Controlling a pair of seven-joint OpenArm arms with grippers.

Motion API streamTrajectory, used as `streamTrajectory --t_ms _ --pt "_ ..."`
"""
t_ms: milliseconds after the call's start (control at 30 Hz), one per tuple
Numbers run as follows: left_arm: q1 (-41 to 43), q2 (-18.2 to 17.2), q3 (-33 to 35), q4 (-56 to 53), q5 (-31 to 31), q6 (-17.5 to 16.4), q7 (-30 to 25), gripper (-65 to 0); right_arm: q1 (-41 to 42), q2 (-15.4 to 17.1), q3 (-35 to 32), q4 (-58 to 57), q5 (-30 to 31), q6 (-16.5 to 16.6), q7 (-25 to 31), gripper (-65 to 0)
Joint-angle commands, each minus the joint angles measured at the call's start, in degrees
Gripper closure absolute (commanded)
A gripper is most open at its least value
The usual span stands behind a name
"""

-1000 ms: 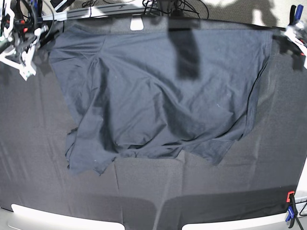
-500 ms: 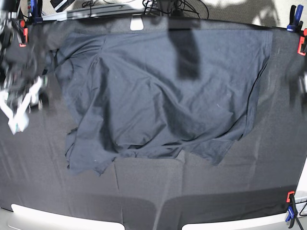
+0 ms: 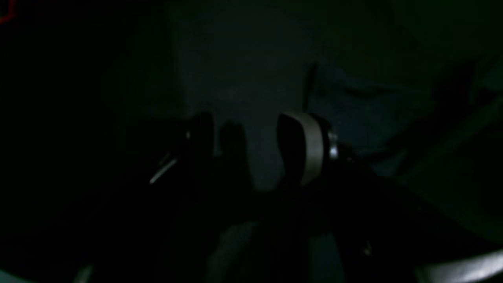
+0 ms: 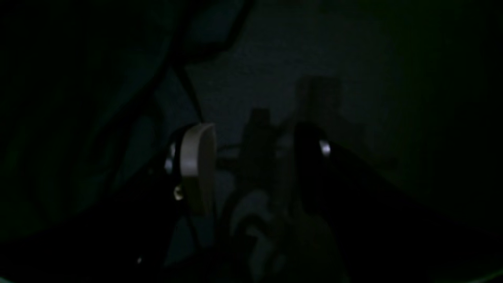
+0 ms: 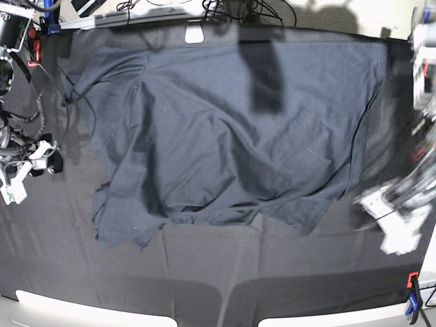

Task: Layout the t-shirt on the table in an organized manner, then fold the t-shirt properly
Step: 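Lay the shirt flat, open both grippers and withdraw them, then grasp a shirt corner with the left gripper and drag it outward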

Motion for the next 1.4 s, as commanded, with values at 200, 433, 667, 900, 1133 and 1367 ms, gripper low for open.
streamTrajectory --t_ms 200,433,667,900,1133,1367 --pt "-13.66 6.1 3.98 -22.84 4.28 -1.68 -7.5 -28.2 1.03 1.4 0.57 0.87 0.44 0.09 1.11 -31.6" --pt "-16.0 10.62 3.98 -32.41 12.72 -3.78 -17.46 -28.1 1.03 1.4 0.57 0.87 1.14 0.04 1.14 -31.6" --pt "-15.96 13.09 3.98 -33.48 18.67 2.95 -20.24 -28.1 1.03 1.4 0.57 0.87 3.43 0.07 0.85 -31.6" --pt "-15.93 14.58 3.98 -37.05 18.69 2.89 -20.41 -27.5 1.03 1.4 0.57 0.87 3.43 0.07 0.87 -31.6" --pt "-15.98 15.74 3.98 -38.66 18.64 -5.27 -19.76 -27.5 1.03 1.4 0.57 0.87 3.45 0.09 1.18 -31.6" --pt "-16.37 15.78 3.98 -38.14 18.62 -10.21 -18.95 -20.9 1.03 1.4 0.57 0.87 3.45 0.07 1.49 -31.6"
